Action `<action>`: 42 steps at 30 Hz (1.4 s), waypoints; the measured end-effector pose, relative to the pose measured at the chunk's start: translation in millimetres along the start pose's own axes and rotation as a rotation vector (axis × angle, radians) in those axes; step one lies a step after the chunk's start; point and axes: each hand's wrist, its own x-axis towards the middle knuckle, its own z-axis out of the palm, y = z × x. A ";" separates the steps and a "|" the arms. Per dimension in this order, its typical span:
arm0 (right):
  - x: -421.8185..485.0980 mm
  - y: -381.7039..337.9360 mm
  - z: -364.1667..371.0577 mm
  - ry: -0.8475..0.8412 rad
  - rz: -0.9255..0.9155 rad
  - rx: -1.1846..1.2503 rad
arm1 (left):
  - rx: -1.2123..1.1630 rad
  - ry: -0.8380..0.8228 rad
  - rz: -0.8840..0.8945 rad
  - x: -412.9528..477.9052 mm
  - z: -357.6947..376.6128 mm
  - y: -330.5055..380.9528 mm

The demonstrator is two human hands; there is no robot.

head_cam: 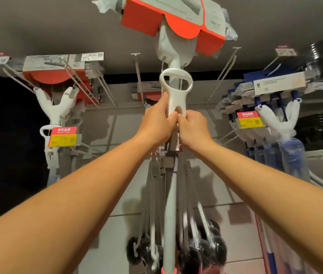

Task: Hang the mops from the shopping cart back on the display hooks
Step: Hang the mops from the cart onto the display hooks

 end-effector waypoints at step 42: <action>203.9 95.2 116.5 0.181 -0.184 0.349 | -0.252 0.282 -0.076 176.6 76.5 -140.5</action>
